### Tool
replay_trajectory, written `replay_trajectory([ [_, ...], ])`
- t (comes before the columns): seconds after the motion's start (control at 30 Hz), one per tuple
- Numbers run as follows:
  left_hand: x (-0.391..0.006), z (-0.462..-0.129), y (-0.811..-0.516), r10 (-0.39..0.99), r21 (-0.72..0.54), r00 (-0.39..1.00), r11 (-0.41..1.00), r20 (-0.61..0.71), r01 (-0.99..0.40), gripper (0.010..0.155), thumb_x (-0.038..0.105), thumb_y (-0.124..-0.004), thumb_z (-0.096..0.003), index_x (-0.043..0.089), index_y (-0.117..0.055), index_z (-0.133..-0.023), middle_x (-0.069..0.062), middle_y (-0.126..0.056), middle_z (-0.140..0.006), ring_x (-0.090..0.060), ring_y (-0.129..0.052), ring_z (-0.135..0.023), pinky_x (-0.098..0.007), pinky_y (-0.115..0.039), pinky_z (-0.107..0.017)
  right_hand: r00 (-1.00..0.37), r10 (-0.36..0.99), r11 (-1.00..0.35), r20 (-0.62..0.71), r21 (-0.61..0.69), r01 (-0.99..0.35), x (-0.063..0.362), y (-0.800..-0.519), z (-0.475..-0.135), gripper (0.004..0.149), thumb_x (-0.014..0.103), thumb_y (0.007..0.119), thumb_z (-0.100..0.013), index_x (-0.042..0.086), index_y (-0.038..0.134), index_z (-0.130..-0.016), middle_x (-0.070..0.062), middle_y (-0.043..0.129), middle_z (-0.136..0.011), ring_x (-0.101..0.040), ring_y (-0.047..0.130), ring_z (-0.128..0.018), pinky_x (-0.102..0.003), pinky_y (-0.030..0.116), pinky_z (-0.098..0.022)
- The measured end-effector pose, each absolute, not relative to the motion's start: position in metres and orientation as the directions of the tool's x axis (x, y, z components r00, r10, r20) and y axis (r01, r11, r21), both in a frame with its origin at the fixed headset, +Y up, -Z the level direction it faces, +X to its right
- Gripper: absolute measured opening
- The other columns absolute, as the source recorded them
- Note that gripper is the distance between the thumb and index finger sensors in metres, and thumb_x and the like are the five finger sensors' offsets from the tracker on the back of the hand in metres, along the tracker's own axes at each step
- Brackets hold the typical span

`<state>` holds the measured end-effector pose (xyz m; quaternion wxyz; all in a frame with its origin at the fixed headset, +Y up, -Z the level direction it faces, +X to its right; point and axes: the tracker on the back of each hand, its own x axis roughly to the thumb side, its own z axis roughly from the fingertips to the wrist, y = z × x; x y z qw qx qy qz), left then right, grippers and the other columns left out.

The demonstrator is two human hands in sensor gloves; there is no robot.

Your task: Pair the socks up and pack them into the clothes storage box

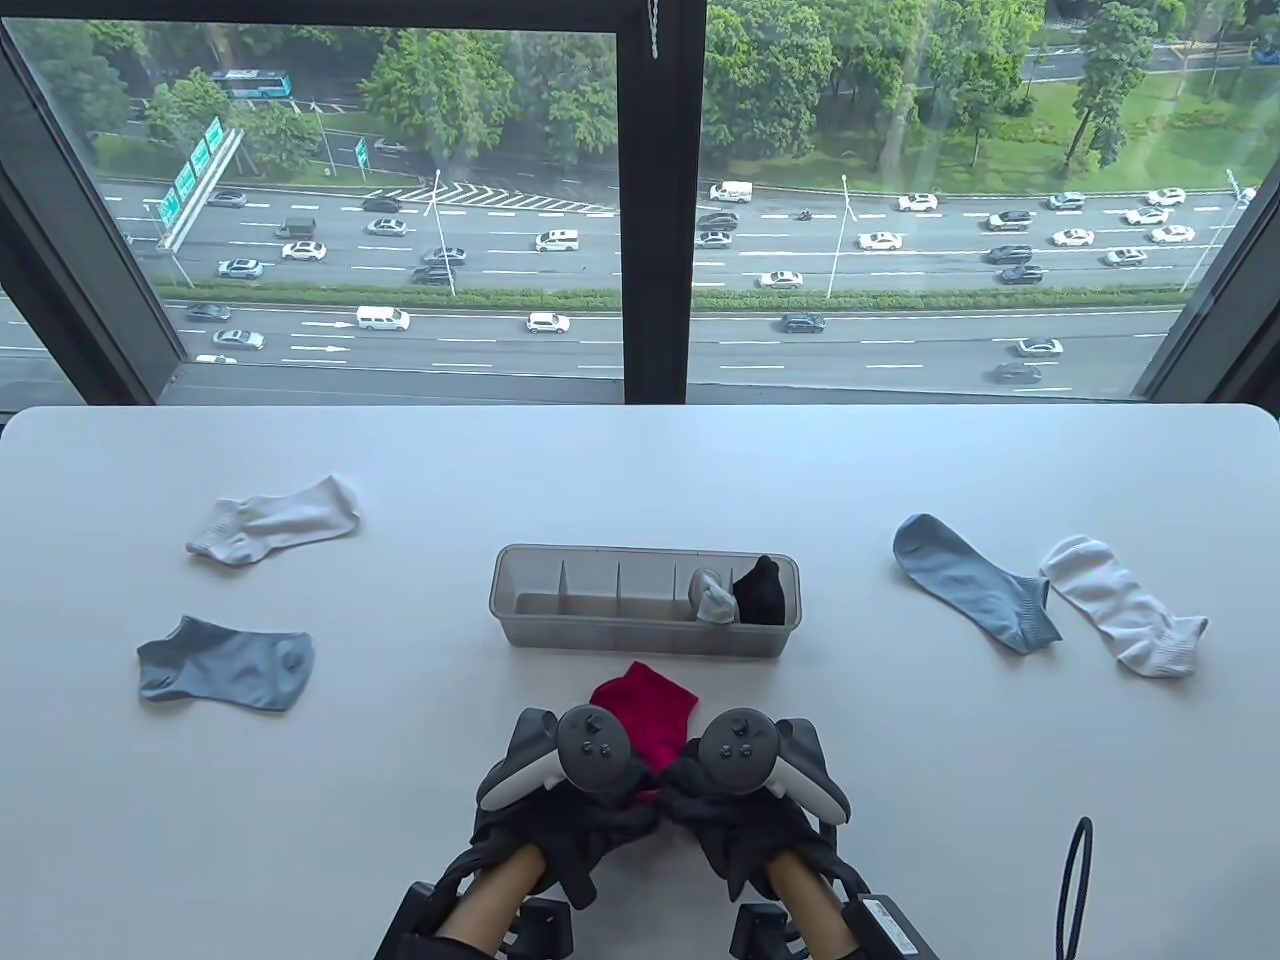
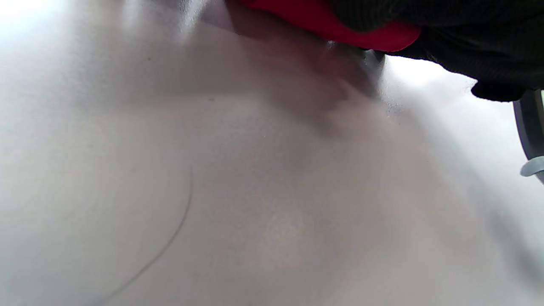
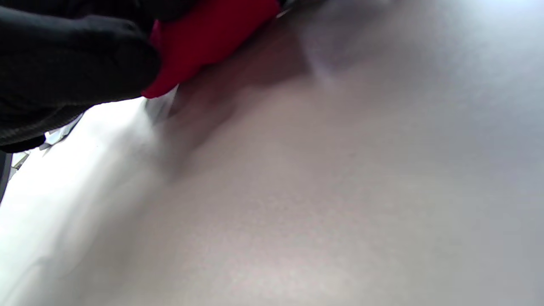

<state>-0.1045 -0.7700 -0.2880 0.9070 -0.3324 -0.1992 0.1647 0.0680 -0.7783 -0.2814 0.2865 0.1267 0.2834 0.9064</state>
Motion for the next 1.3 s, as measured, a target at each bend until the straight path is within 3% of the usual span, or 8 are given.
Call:
replay_trajectory([
  [0.17, -0.103, -0.289, -0.768, 0.384, -0.615, 0.879, 0.776, 0.281, -0.142, 0.044, 0.03, -0.058, -0.0603, 0.015, -0.059, -0.102, -0.009, -0.035, -0.12, -0.053, -0.022, -0.108, -0.073, -0.021, -0.071, -0.81, 0.583, -0.694, 0.064, 0.557, -0.456, 0.067, -0.778, -0.278, 0.046, 0.037, 0.05, -0.063, 0.012, 0.061, -0.1, -0.02, 0.028, -0.115, -0.046, 0.028, -0.095, -0.065, 0.015, -0.071],
  [0.27, -0.107, -0.29, -0.769, 0.404, -0.619, 0.871, 0.769, 0.279, -0.158, 0.044, 0.028, -0.054, -0.0605, 0.012, -0.06, -0.102, -0.008, -0.035, -0.12, -0.051, -0.021, -0.108, -0.073, -0.02, -0.071, -0.795, 0.597, -0.679, 0.103, 0.593, -0.433, 0.067, -0.78, -0.275, 0.063, 0.044, 0.058, -0.06, 0.018, 0.036, -0.112, -0.023, 0.02, -0.115, -0.048, 0.022, -0.095, -0.065, 0.012, -0.07],
  [0.5, -0.105, -0.288, -0.769, 0.424, -0.648, 0.854, 0.748, 0.302, -0.142, 0.047, 0.031, -0.048, -0.0602, 0.006, -0.056, -0.099, -0.017, -0.031, -0.119, -0.052, -0.017, -0.109, -0.074, -0.016, -0.07, -0.817, 0.566, -0.721, 0.108, 0.545, -0.427, 0.066, -0.782, -0.273, 0.046, 0.038, 0.052, -0.061, 0.016, 0.061, -0.1, -0.02, 0.024, -0.114, -0.046, 0.024, -0.095, -0.064, 0.014, -0.071],
  [0.6, -0.108, -0.291, -0.769, 0.442, -0.64, 0.847, 0.749, 0.293, -0.17, 0.057, 0.038, -0.06, -0.0581, 0.022, -0.036, -0.107, -0.015, -0.033, -0.119, -0.049, -0.018, -0.11, -0.074, -0.015, -0.07, -0.816, 0.57, -0.713, 0.1, 0.553, -0.431, 0.067, -0.783, -0.274, 0.045, 0.036, 0.049, -0.061, 0.014, 0.065, -0.097, -0.019, 0.023, -0.113, -0.046, 0.023, -0.094, -0.064, 0.013, -0.07],
  [0.87, -0.097, -0.286, -0.769, 0.308, -0.59, 0.871, 0.807, 0.383, -0.026, 0.05, 0.032, -0.065, -0.0583, 0.019, -0.051, -0.105, -0.007, -0.033, -0.119, -0.048, -0.02, -0.111, -0.072, -0.017, -0.072, -0.796, 0.602, -0.682, 0.067, 0.561, -0.469, 0.067, -0.782, -0.273, 0.046, 0.035, 0.045, -0.064, 0.007, 0.068, -0.092, -0.019, 0.026, -0.113, -0.046, 0.021, -0.095, -0.064, 0.011, -0.069],
  [1.03, -0.098, -0.286, -0.767, 0.345, -0.597, 0.86, 0.8, 0.376, -0.06, 0.047, 0.029, -0.055, -0.0598, 0.01, -0.056, -0.103, -0.013, -0.039, -0.118, -0.051, -0.025, -0.109, -0.073, -0.02, -0.071, -0.756, 0.649, -0.641, 0.084, 0.596, -0.484, 0.07, -0.782, -0.273, 0.07, 0.048, 0.055, -0.059, 0.009, 0.034, -0.112, -0.023, 0.019, -0.115, -0.049, 0.017, -0.095, -0.065, 0.009, -0.068],
  [1.2, -0.093, -0.283, -0.769, 0.363, -0.623, 0.851, 0.781, 0.38, -0.055, 0.049, 0.033, -0.049, -0.0588, 0.005, -0.052, -0.098, -0.021, -0.036, -0.115, -0.054, -0.02, -0.107, -0.073, -0.015, -0.07, -0.769, 0.637, -0.659, 0.06, 0.56, -0.502, 0.073, -0.78, -0.276, 0.048, 0.039, 0.057, -0.06, 0.016, 0.057, -0.102, -0.02, 0.03, -0.114, -0.047, 0.026, -0.096, -0.064, 0.015, -0.071],
  [1.3, -0.093, -0.284, -0.77, 0.347, -0.622, 0.86, 0.782, 0.375, -0.044, 0.054, 0.042, -0.062, -0.0562, 0.007, -0.049, -0.095, -0.02, -0.034, -0.115, -0.052, -0.02, -0.107, -0.073, -0.014, -0.07, -0.765, 0.643, -0.65, 0.052, 0.565, -0.508, 0.071, -0.779, -0.276, 0.048, 0.038, 0.051, -0.061, 0.011, 0.063, -0.098, -0.021, 0.03, -0.113, -0.048, 0.024, -0.096, -0.065, 0.014, -0.07],
])
